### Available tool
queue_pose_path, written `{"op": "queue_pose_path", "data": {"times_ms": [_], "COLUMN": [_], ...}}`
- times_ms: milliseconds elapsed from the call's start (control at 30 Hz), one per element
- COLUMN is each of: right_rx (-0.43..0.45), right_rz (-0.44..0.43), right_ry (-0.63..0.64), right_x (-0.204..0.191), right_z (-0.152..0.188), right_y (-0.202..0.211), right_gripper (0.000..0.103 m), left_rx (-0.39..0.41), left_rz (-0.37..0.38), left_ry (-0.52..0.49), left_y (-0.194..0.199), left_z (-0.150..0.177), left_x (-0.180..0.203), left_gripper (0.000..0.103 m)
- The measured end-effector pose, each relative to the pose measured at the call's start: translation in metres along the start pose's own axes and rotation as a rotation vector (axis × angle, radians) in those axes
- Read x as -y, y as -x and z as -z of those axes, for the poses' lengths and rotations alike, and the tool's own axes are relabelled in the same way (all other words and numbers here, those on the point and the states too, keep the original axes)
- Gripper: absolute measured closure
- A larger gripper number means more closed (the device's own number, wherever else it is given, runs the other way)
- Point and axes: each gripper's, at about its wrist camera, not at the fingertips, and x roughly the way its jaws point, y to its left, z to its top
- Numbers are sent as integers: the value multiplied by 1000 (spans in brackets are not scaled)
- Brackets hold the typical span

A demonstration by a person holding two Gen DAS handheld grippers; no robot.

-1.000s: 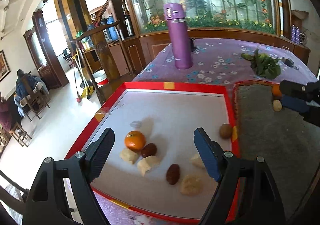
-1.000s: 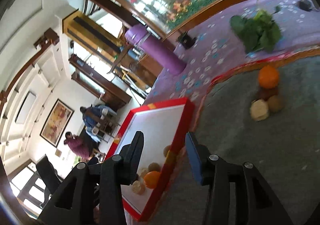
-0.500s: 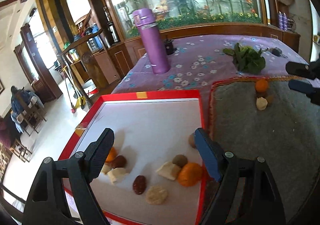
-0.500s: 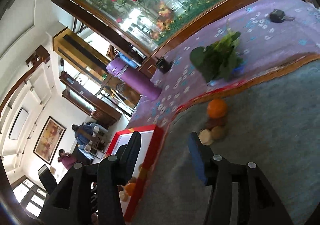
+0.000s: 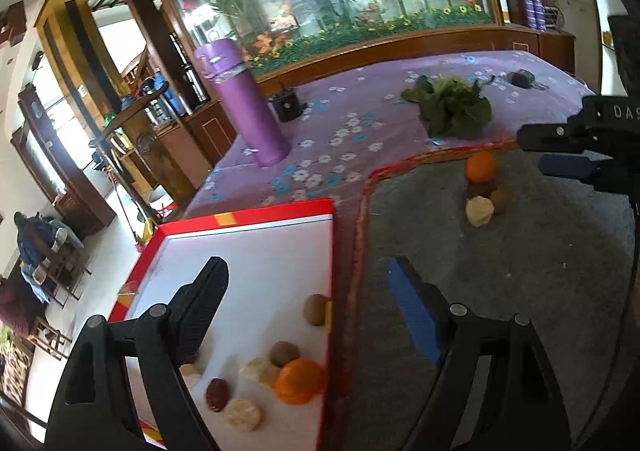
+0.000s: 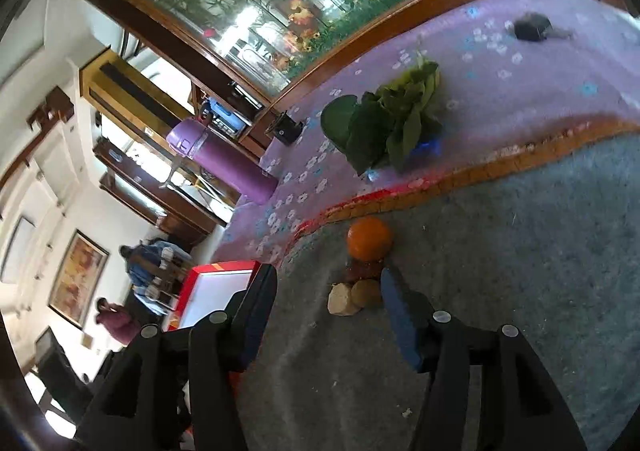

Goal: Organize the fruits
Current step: 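Grasp the pale round cake with the left tool while the right tool grasps a brown fruit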

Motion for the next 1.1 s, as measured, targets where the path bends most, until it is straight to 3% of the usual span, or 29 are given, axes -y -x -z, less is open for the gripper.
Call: {"op": "queue_pose_path", "data": {"times_ms": [400, 533, 733, 800, 900, 1100], "right_rx": [-73, -112, -170, -177, -174, -179], "right_rz": [25, 36, 45, 56, 49, 59], "right_ry": [-52, -53, -65, -69, -95, -72], "right_x": [10, 11, 15, 16, 20, 14], "right_z": [3, 4, 4, 4, 2, 0], "right_y": [-15, -29, -52, -58, -61, -67], "right_gripper": [46, 48, 61, 73, 80, 78], "left_rx": [-62, -69, -68, -69, -79, -87], "left_rz": [130, 141, 169, 183, 191, 221], "left_ry": [-11, -2, -9, -16, -17, -32], "left_y": [-10, -16, -24, -26, -31, -35], "left_z": [4, 0, -4, -5, -8, -13], "left_x": [24, 22, 24, 25, 25, 29], "left_gripper": [20, 20, 20, 20, 20, 20]}}
